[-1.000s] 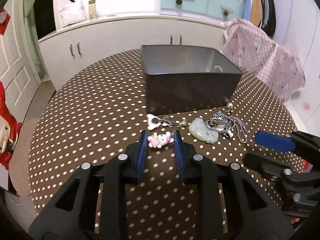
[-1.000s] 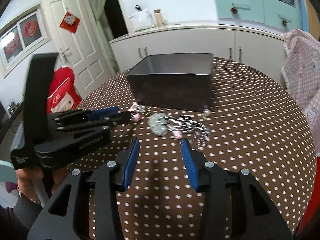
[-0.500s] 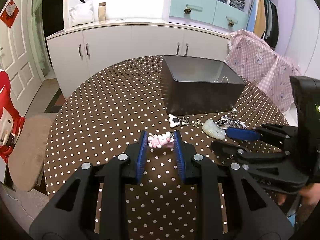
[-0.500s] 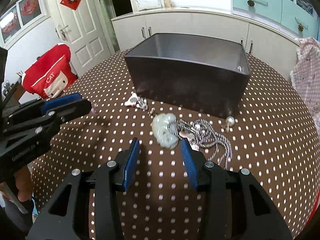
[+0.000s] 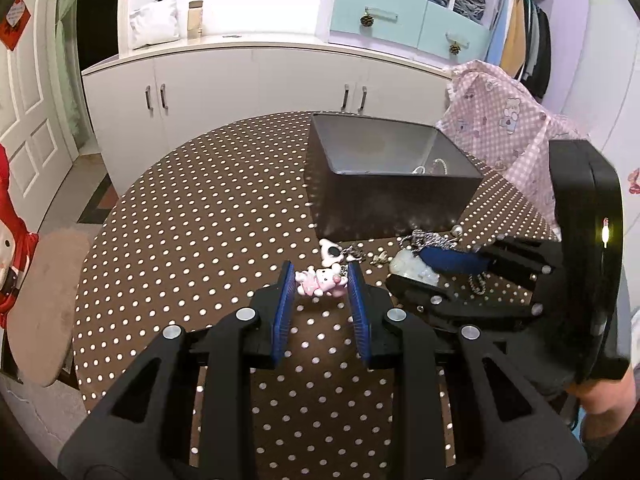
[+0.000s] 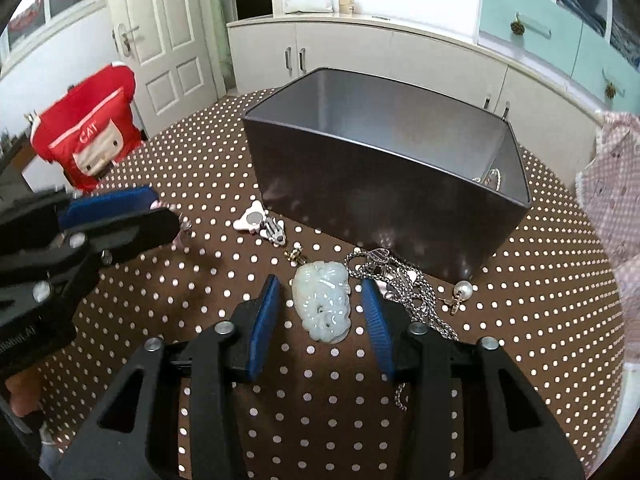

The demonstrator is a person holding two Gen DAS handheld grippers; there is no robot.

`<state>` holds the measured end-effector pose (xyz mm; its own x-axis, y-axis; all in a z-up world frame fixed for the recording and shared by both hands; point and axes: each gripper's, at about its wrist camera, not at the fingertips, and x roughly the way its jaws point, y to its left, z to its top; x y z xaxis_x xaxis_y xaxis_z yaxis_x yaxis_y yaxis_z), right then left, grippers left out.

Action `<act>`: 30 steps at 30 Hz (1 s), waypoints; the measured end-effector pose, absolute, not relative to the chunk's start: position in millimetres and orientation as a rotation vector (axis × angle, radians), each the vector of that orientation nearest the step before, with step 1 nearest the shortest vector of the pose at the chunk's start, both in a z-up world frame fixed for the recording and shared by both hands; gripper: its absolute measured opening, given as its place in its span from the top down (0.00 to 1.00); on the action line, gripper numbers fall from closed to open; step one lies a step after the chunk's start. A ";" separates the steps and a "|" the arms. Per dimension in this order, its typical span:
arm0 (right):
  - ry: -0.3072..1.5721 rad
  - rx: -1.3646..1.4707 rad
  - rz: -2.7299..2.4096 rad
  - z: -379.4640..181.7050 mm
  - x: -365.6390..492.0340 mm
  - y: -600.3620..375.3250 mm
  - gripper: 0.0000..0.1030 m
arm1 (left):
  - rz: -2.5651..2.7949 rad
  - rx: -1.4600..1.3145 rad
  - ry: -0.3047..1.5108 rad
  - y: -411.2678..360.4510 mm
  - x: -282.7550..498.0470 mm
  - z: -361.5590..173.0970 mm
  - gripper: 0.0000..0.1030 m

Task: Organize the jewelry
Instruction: 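Drop the pink charm into the box with the left tool while the right tool lifts the pendant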

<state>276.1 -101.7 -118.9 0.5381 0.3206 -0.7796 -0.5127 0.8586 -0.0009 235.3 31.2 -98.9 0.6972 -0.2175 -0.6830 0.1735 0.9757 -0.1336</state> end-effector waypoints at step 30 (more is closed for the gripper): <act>0.765 -0.048 0.441 -62.0 329.2 -165.1 0.74 | -0.392 -0.163 0.918 -22.4 355.3 -73.9 0.73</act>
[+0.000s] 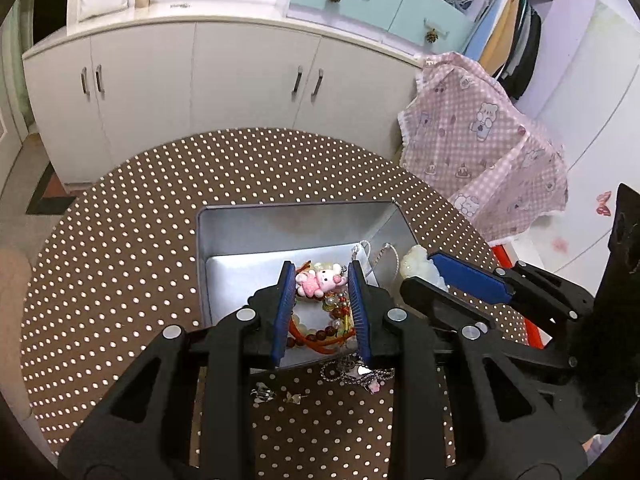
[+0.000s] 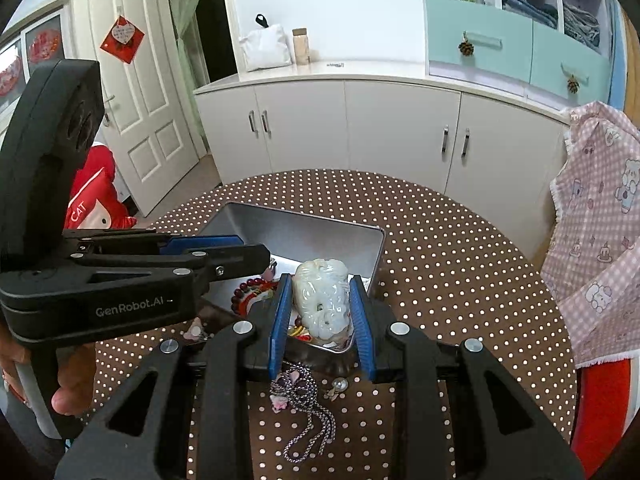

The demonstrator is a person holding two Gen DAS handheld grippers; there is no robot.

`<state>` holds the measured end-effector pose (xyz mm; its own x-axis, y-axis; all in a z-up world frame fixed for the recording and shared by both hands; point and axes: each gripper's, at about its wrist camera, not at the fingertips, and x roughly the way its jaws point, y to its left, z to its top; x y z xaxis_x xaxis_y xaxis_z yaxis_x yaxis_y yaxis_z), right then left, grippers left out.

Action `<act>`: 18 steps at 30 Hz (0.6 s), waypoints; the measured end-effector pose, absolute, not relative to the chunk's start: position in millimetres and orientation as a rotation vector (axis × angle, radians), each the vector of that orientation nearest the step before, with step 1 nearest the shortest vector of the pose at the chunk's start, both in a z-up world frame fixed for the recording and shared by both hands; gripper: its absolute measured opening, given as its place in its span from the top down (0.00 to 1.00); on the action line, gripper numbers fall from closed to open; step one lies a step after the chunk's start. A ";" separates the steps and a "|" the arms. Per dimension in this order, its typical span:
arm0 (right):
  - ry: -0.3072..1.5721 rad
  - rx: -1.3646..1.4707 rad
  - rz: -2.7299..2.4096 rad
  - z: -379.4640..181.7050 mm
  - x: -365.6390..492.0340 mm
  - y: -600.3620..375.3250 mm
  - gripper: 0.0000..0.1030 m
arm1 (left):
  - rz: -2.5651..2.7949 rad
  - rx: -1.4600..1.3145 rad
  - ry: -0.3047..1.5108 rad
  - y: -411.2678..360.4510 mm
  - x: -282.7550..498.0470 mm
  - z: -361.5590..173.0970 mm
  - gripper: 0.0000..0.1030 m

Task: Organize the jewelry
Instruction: 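Drop the pink charm into the box with the left tool while the right tool lifts the pendant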

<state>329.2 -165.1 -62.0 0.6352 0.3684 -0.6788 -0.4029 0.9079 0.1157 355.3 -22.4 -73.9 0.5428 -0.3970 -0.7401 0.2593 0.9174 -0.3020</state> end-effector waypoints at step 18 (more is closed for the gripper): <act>0.771 -0.073 0.441 -68.0 325.1 -154.1 0.73 | -0.385 -0.199 0.881 -7.2 345.0 -72.7 0.37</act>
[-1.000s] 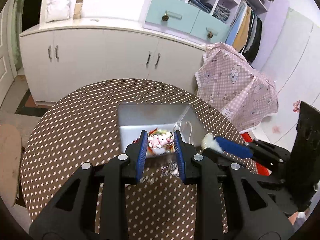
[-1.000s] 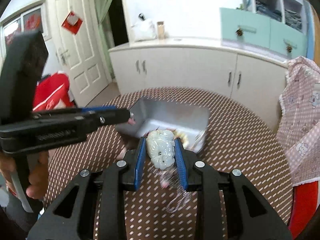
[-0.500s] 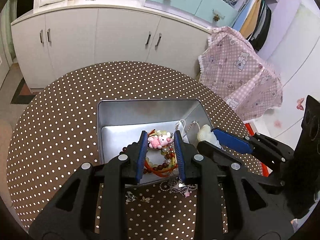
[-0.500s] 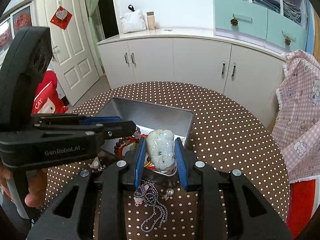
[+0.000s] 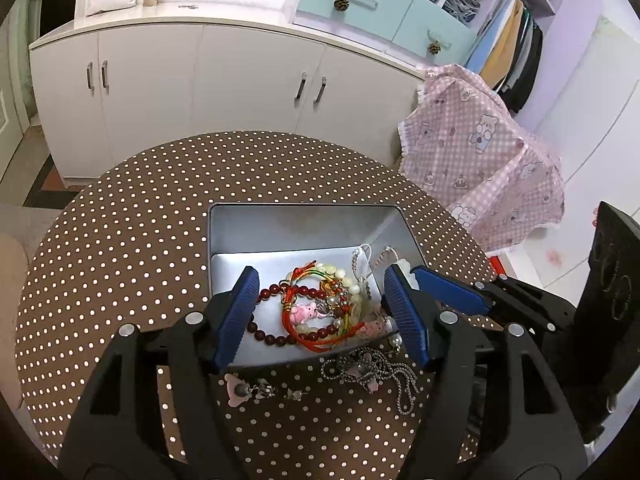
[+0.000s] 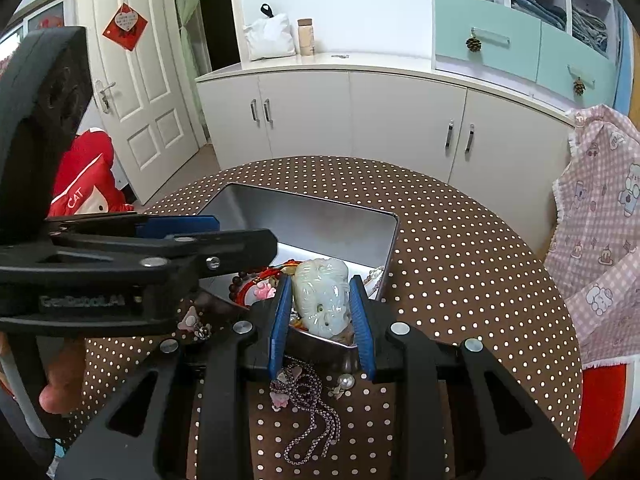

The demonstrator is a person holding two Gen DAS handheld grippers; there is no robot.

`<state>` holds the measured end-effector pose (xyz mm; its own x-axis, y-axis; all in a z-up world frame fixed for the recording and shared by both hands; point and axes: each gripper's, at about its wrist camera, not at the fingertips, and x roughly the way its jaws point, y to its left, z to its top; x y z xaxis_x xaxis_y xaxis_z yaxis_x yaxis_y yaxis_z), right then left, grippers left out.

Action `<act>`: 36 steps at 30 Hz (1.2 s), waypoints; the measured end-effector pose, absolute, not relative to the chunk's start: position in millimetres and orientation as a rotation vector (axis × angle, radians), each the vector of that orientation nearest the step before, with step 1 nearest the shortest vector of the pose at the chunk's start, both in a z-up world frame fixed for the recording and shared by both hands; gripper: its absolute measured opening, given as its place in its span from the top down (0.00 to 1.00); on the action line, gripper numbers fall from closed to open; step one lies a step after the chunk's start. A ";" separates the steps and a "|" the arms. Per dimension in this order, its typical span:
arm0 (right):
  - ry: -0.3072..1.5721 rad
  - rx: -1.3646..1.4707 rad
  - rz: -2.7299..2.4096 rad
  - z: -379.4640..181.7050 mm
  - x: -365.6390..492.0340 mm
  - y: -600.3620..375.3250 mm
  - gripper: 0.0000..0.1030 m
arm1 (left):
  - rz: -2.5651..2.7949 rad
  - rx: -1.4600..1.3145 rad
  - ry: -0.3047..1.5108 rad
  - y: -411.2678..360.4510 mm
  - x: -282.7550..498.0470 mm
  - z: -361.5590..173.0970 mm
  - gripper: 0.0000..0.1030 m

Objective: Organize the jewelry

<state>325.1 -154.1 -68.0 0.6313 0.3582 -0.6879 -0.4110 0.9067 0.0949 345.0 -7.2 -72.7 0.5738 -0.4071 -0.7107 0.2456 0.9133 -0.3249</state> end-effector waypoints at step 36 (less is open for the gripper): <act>0.735 0.043 0.489 -81.3 240.4 -173.6 0.67 | -0.185 0.056 0.801 30.5 251.8 -102.4 0.37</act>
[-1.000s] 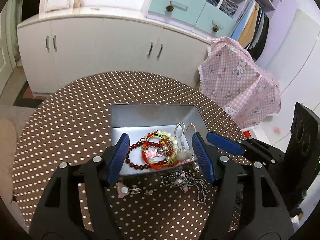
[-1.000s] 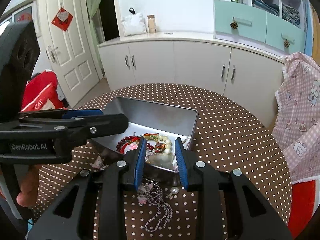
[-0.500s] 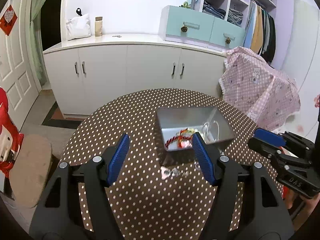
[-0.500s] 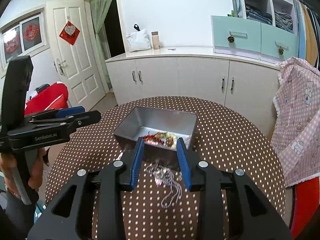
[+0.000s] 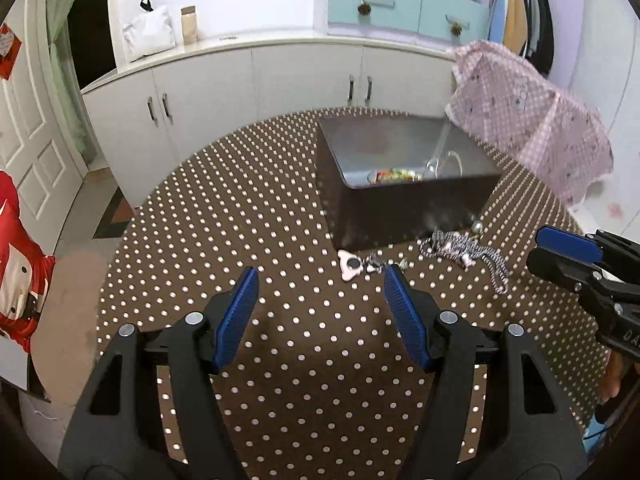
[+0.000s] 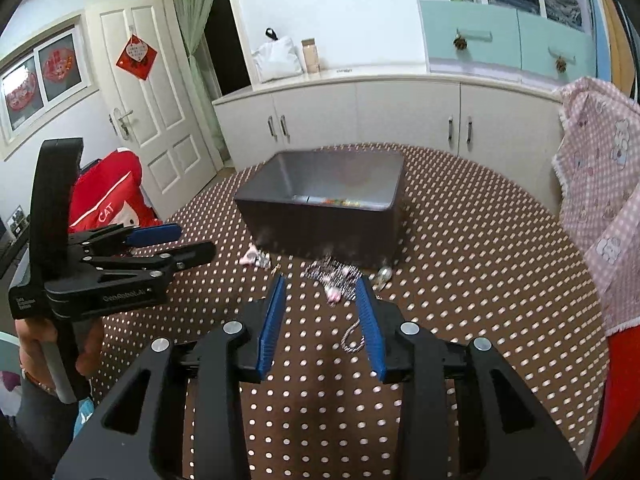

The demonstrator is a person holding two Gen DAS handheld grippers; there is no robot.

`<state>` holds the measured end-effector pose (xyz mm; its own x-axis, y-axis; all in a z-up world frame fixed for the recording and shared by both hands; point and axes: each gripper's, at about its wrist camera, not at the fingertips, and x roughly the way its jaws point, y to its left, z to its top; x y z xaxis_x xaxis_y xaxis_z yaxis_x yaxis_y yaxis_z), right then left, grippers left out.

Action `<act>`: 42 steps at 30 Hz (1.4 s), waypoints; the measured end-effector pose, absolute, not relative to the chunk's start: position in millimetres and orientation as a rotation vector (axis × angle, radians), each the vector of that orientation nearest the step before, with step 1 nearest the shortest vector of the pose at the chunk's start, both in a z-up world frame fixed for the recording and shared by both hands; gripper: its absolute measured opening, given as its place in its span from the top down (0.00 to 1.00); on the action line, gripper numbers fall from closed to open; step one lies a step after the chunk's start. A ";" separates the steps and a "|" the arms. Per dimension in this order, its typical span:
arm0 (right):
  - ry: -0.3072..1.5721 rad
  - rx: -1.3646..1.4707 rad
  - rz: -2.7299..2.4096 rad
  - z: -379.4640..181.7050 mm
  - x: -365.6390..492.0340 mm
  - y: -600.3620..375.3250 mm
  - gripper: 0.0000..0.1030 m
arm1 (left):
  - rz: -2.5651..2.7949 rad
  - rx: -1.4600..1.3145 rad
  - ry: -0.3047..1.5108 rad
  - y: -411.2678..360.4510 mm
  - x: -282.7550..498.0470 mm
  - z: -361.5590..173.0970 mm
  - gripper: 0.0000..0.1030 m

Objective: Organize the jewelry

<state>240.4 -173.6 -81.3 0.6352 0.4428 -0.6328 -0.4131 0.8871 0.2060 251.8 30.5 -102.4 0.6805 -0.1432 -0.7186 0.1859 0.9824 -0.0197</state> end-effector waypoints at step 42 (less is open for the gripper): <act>0.806 -0.015 0.533 -101.0 265.8 -126.2 0.61 | -0.206 0.042 0.827 31.9 266.3 -114.5 0.79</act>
<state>265.8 -126.2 -101.0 0.5684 0.4485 -0.6898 -0.4596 0.8684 0.1859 266.3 31.9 -114.5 0.6587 -0.1654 -0.7340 0.1978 0.9793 -0.0431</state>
